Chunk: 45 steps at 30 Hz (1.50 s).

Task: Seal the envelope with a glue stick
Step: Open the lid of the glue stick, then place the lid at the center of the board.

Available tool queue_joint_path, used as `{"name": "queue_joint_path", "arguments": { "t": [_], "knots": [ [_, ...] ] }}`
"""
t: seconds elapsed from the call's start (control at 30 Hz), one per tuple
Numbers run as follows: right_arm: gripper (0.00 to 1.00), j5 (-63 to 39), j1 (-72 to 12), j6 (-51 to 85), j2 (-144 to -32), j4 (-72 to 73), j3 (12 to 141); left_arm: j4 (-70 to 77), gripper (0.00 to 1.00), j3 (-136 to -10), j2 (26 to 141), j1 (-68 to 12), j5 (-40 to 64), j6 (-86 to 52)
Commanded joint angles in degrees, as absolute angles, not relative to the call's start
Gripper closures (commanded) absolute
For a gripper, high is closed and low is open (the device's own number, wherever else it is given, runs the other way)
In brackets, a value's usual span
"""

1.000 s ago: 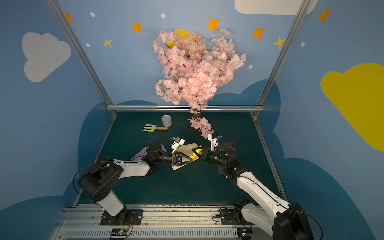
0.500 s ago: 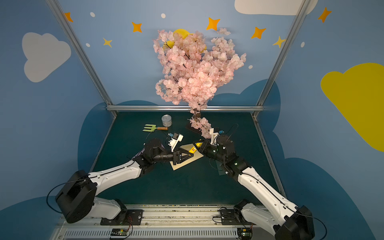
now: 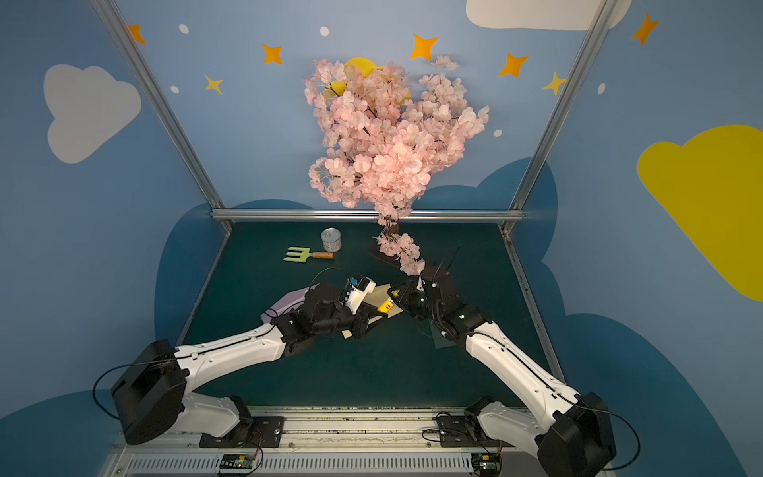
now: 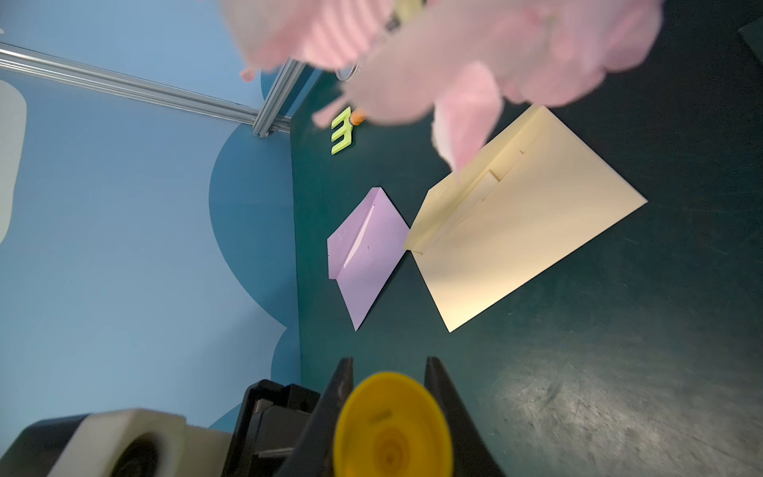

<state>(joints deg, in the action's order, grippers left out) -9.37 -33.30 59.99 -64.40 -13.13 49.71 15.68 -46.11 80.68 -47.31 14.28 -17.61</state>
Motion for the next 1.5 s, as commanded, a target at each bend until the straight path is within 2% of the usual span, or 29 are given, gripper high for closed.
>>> {"name": "queue_joint_path", "arguments": {
  "t": [0.0,0.17,0.27,0.5,0.63,0.73,0.9,1.03,1.27,1.47],
  "knots": [
    [1.0,15.98,-24.32,53.92,-63.21,-17.32,49.88,2.64,0.97,-42.51,78.27,-45.86,10.98,-16.09],
    [1.0,16.23,-21.9,51.41,-63.31,-17.49,49.79,4.04,0.97,-41.38,77.75,-45.74,16.07,-17.19],
    [1.0,15.82,-21.36,49.58,-63.13,-15.71,48.89,6.62,0.97,-40.76,77.6,-44.83,23.32,-18.87],
    [1.0,10.3,-20.38,44.89,-62.23,-4.61,44.53,13.81,0.98,-40.82,78.95,-40.81,48.48,-26.33],
    [1.0,6.62,-18.56,45.5,-62.52,-1.51,43.25,14.77,0.97,-41.17,79.08,-40.28,54.95,-28.43],
    [1.0,5.32,-17.93,46.01,-62.93,-1.73,43.66,12.99,0.97,-40.6,77.25,-39.23,52.33,-27.48],
    [1.0,3.93,-17.95,44.17,-63.28,-5.18,45.64,2.46,0.97,-41.81,76.36,-39.16,40.22,-20.82],
    [1.0,2.47,-18.16,40.37,-64.99,-14.58,49.22,-3.12,0.98,-42.16,78.99,-39.76,31.71,-19.33],
    [1.0,0.44,-18.11,39.21,-67.06,-23.81,49.52,-9.79,0.98,-46.74,86.28,-43.95,24.93,-18.89],
    [1.0,-7.75,-18.13,37.92,-69.41,-28.66,50.33,-11.98,0.97,-51.24,91.18,-46.74,22.71,-18.11]
  ]
}}
